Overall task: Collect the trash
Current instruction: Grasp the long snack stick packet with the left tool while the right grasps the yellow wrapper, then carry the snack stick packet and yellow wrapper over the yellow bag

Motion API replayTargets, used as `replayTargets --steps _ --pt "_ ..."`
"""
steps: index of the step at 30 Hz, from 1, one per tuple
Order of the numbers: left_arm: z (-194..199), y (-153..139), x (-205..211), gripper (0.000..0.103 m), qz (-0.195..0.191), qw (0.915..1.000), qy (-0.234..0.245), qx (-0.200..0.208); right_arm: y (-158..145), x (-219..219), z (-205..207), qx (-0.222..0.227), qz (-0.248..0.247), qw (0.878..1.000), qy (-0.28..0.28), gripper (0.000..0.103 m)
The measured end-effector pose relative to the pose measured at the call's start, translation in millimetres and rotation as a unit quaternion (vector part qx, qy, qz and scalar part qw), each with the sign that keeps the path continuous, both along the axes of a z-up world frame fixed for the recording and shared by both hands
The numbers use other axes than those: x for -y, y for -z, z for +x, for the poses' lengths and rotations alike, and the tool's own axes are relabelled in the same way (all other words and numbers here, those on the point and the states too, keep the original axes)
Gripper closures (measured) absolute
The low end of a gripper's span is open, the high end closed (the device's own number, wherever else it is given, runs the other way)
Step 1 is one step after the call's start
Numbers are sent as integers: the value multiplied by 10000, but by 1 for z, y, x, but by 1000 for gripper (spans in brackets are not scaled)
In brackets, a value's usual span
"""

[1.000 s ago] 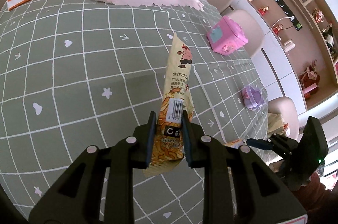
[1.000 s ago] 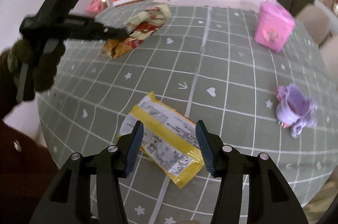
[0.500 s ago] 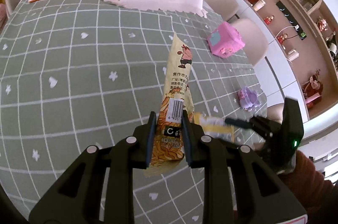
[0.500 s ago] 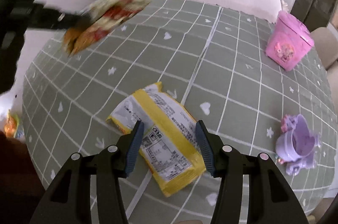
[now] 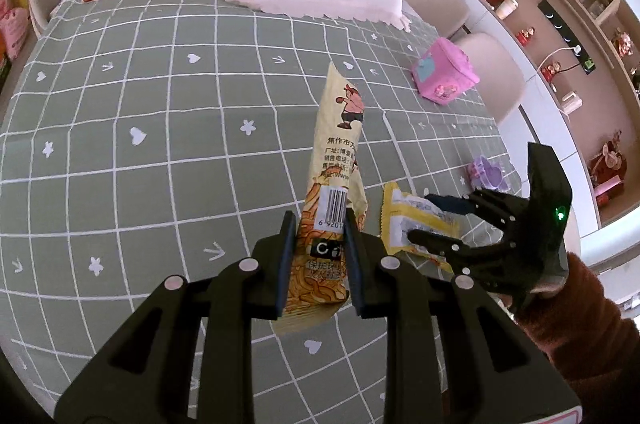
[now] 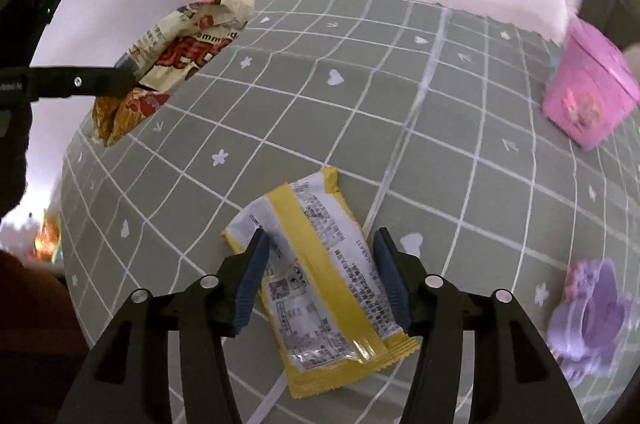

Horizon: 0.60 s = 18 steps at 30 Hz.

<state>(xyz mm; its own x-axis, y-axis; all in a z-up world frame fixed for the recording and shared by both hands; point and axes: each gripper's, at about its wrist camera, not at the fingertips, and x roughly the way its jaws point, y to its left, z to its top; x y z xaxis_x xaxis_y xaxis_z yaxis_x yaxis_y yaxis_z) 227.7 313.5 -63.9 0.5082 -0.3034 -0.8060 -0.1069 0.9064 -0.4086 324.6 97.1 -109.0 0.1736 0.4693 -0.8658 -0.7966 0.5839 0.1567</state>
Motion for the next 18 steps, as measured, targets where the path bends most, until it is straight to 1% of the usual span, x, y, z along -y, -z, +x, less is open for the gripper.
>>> replayTargets --steps 1,2,3,4,6,9,12,14,18 --pt "3 -1 2 82 7 10000 31 7 -4 5 -2 5 66 9998 183 68" --pt "7 -3 5 82 18 10000 89 40 -7 10 -5 56 104 9994 317 73" --pt "12 -6 11 82 22 9998 174 94 -11 15 -8 108 139 9989 439 80" --pt "17 -10 17 82 38 9995 259 162 -19 24 -10 188 183 9976 645 84" --pt "28 -19 32 82 66 9984 450 325 -37 46 -15 322 325 9933 1060 88" --pt "45 -36 60 82 52 9956 708 615 -66 84 -22 518 532 9837 1638 88" --pt "58 -53 91 82 40 9913 978 875 -95 121 -30 787 620 9724 2109 88" --pt "67 -69 119 82 47 9866 1216 1085 -110 143 -36 959 626 9655 2337 88" --pt "78 -99 171 82 62 9751 1645 1483 -137 195 -51 1330 574 9473 2857 88"
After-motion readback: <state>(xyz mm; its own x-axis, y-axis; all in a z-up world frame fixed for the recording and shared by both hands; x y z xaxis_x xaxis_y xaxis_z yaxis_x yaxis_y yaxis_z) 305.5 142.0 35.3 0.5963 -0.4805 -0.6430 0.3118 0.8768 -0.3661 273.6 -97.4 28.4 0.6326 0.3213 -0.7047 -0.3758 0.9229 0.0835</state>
